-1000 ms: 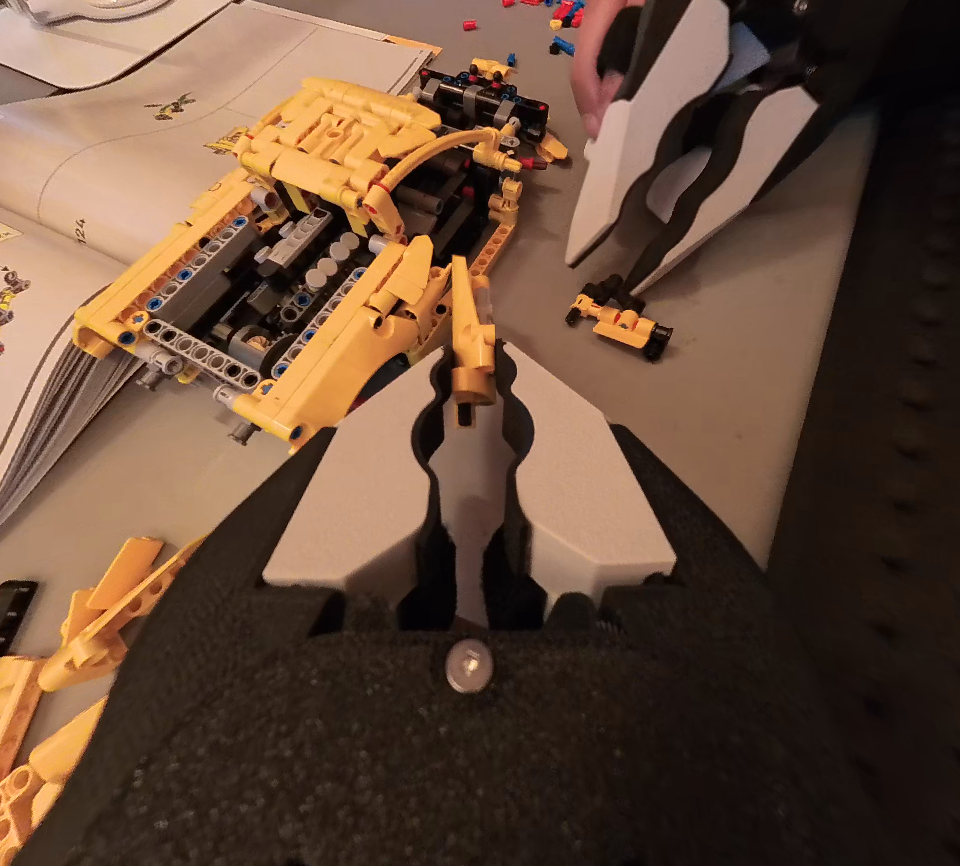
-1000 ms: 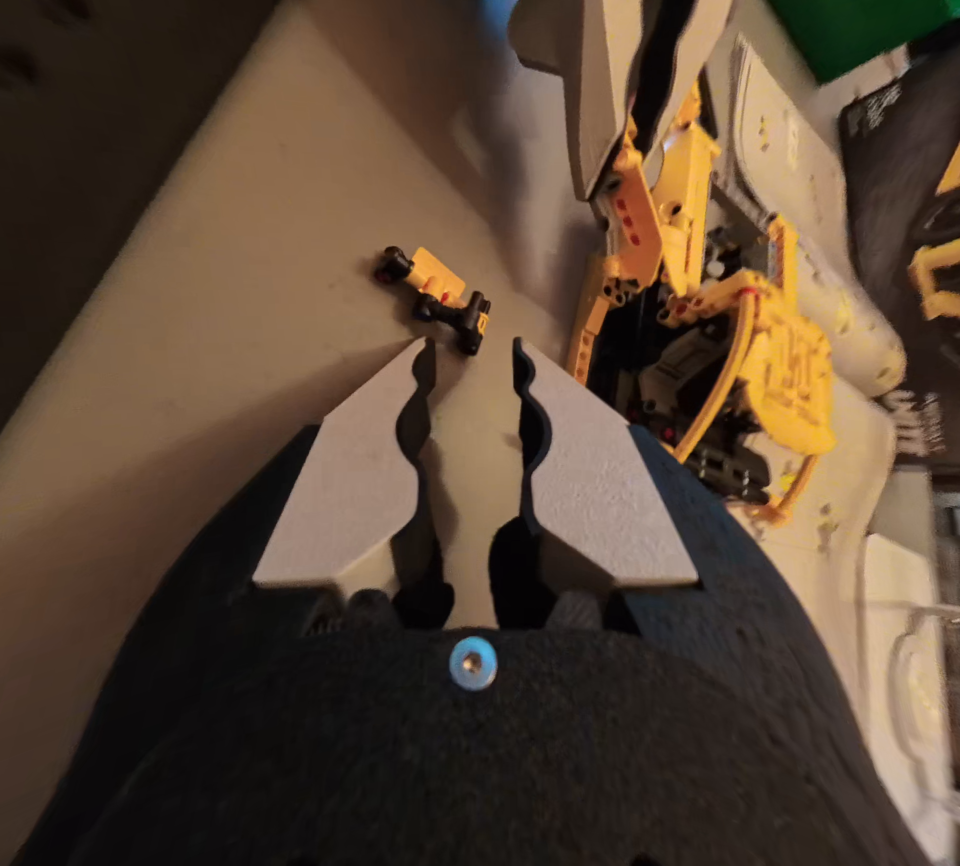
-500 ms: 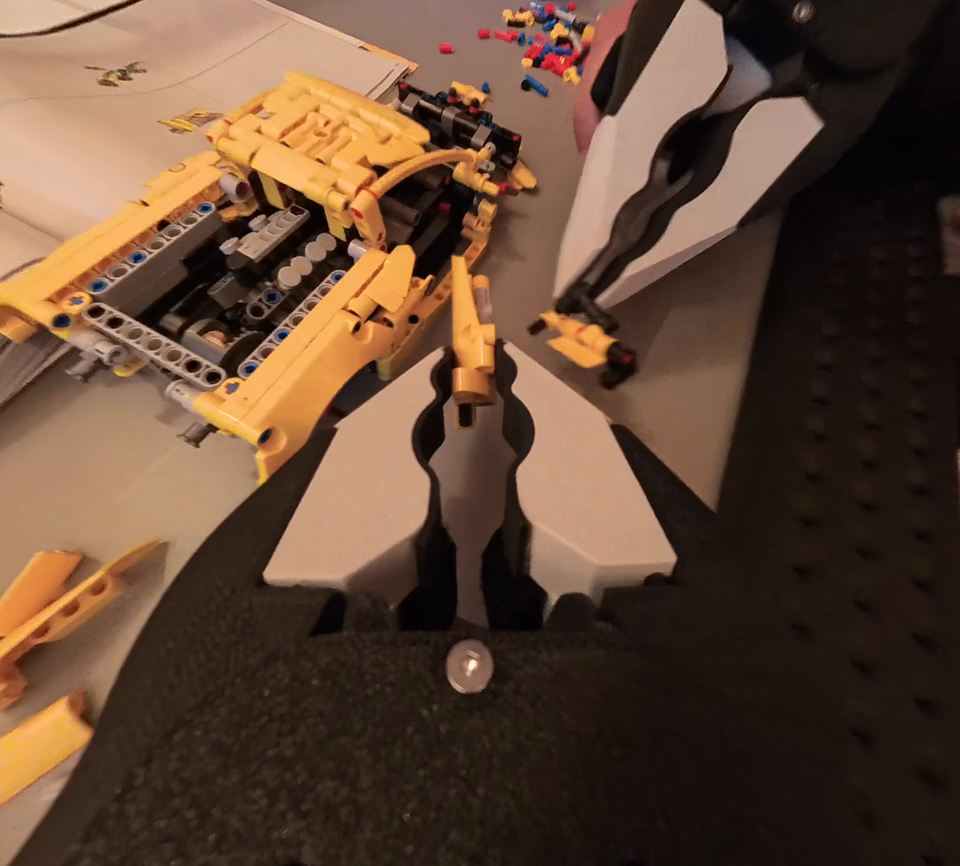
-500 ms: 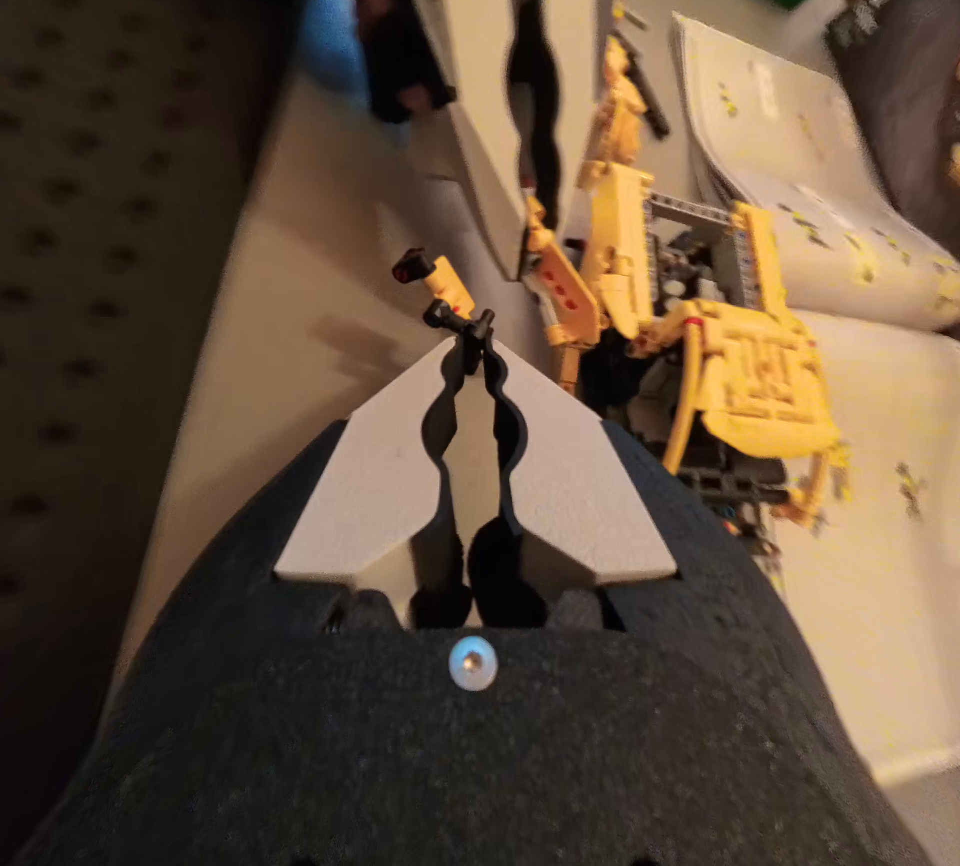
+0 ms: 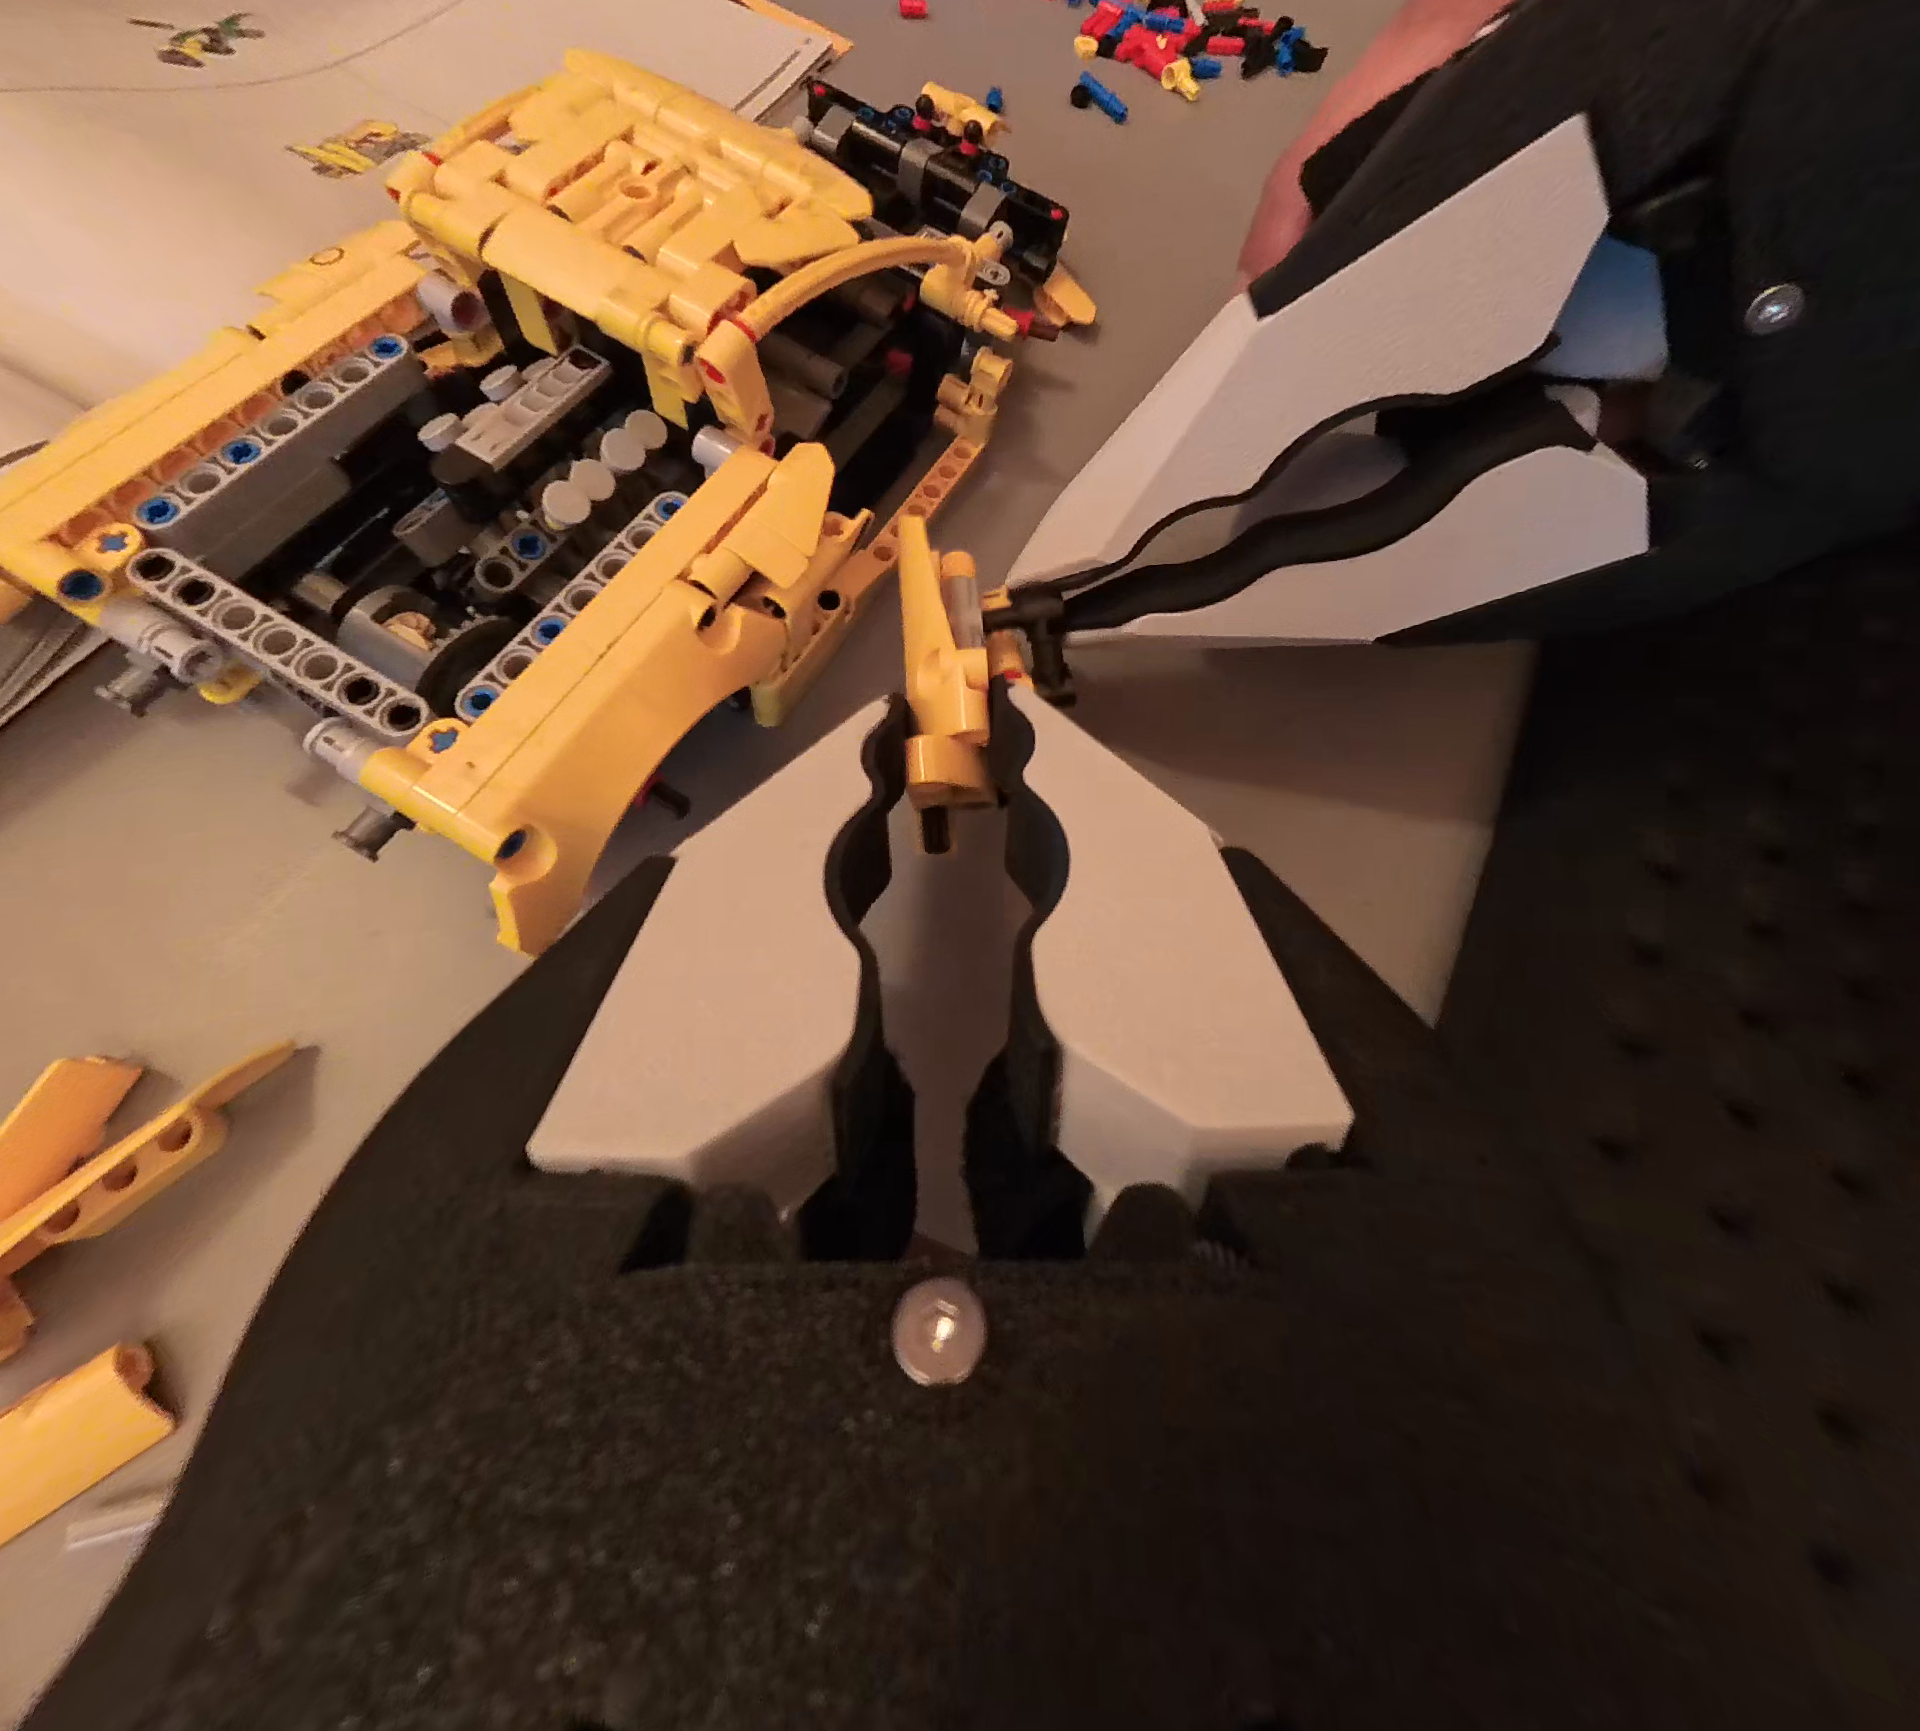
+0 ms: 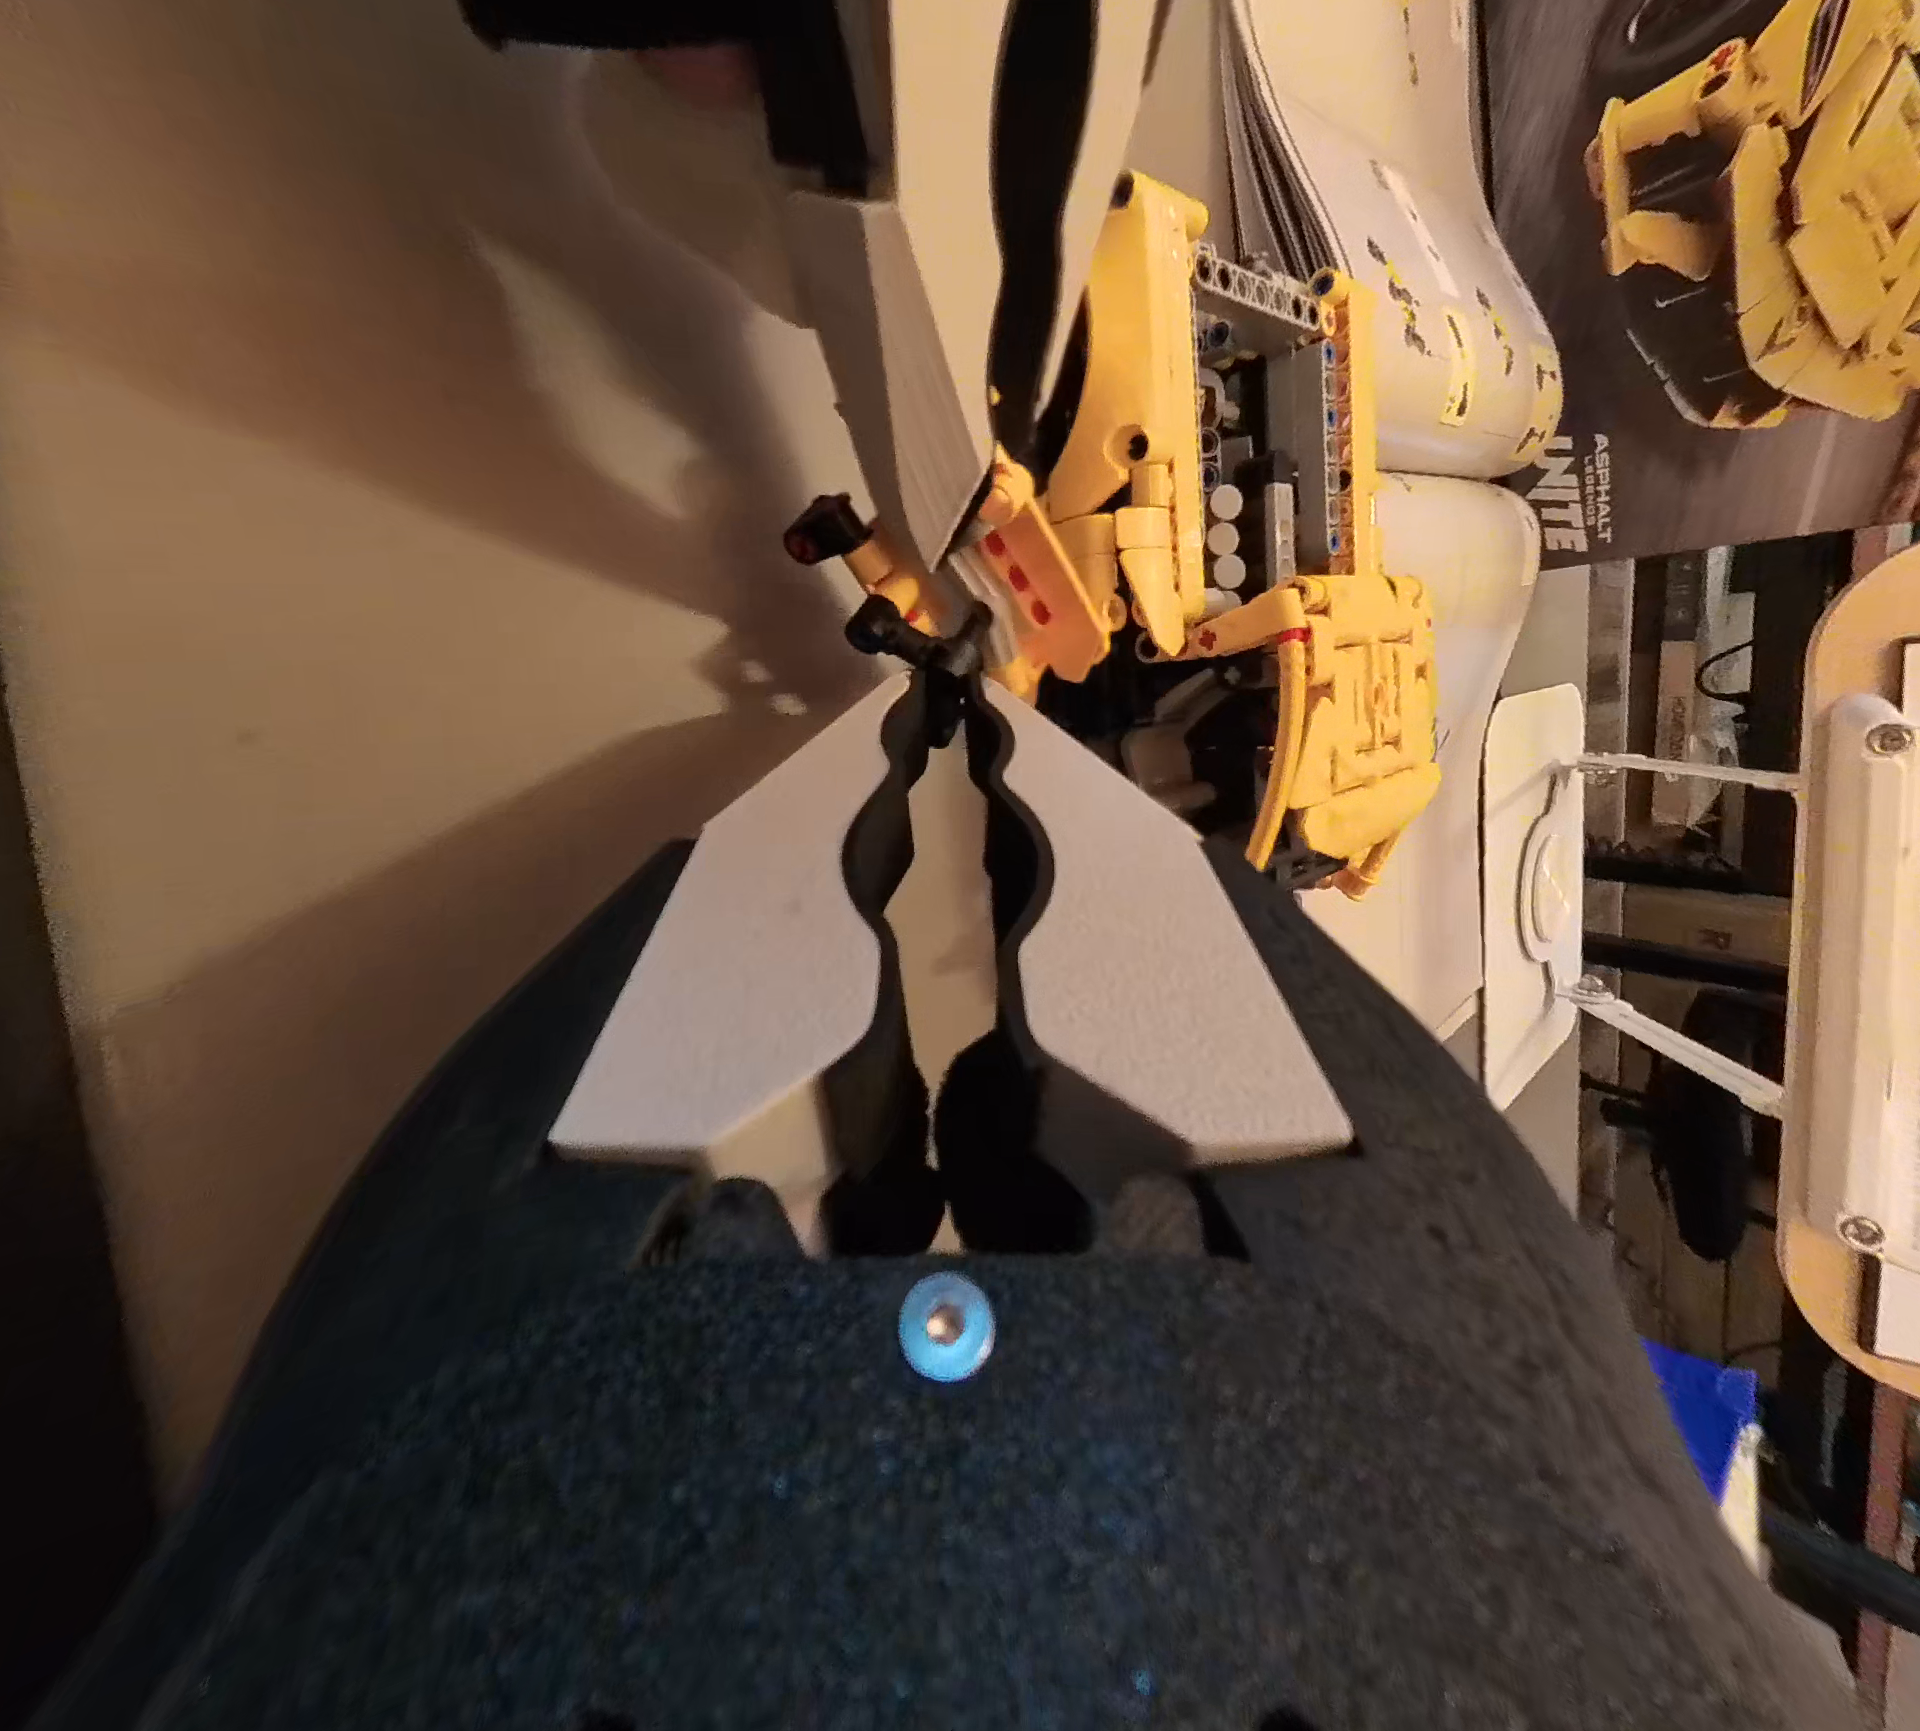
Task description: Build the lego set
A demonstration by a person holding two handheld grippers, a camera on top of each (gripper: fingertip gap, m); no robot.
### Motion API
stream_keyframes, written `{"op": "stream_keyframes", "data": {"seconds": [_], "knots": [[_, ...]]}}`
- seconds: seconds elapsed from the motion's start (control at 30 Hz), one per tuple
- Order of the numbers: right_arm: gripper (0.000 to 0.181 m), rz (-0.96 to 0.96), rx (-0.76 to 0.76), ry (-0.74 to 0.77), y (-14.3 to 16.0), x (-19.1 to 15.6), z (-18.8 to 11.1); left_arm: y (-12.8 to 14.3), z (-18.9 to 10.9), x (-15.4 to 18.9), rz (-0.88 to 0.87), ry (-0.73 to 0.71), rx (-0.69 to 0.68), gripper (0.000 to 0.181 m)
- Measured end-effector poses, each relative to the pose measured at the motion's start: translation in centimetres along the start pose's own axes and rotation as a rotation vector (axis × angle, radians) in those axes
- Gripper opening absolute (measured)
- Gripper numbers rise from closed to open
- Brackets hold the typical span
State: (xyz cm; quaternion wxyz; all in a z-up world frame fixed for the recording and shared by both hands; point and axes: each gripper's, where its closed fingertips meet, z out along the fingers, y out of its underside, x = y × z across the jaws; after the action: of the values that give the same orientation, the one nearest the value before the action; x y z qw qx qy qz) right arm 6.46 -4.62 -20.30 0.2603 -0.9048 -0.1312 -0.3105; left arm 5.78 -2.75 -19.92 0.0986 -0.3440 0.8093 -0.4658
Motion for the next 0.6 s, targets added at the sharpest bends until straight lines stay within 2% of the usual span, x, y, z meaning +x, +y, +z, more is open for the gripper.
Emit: {"op": "stream_keyframes", "data": {"seconds": [0.27, 0.47, 0.6], "knots": [[0.006, -0.021, -0.039, 0.030, -0.2, -0.4, 0.6, 0.6, 0.1, -0.2, -0.010, 0.000, -0.036, 0.015], [0.005, -0.037, -0.038, 0.039, -0.3, -0.7, 0.6, 0.7, 0.1, 0.1, 0.099, -0.010, -0.045, 0.014], [0.005, -0.040, -0.005, 0.031, -0.3, -1.0, 0.6, 0.9, 0.0, 0.3, 0.103, 0.015, -0.050, 0.014]]}}
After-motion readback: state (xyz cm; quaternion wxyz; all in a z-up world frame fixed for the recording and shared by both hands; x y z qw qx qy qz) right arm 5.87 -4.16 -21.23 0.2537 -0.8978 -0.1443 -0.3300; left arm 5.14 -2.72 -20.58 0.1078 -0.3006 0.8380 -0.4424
